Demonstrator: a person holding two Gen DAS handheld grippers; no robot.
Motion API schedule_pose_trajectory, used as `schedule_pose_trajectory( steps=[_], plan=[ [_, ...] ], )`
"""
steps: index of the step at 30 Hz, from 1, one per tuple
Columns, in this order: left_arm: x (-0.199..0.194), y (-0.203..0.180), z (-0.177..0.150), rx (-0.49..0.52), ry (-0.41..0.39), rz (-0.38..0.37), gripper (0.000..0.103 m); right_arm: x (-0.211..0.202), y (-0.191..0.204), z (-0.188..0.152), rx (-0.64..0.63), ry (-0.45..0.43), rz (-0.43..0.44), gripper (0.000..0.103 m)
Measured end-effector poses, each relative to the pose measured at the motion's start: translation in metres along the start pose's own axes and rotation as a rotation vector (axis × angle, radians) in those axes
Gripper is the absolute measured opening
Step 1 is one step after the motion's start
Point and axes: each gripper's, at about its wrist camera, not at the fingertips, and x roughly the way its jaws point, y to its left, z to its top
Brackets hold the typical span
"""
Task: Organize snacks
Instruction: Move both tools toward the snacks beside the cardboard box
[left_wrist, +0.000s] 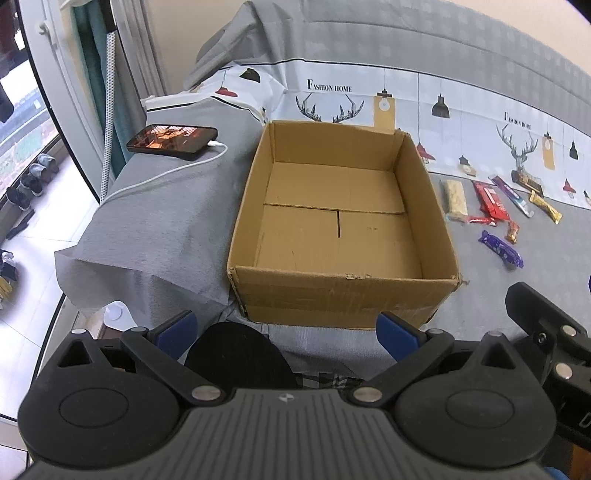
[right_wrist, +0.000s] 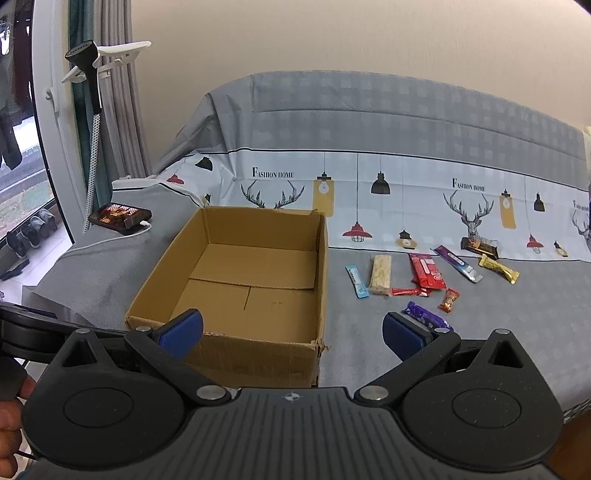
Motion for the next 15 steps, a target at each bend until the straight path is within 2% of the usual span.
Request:
schedule_pose_trajectory(
  steps=[8,15],
  plan=[
    [0.007,-0.017,0.005,0.049,0.005,0.024,0.103,0.01,-0.017,-0.004,0.047,0.021,-0.01,0.103],
    [0.016,-0.047,0.019,0.1,0.028,-0.007,0.103,0.016,-0.056,-0.008,0.123,-0.002,-0.061,0.103]
  ],
)
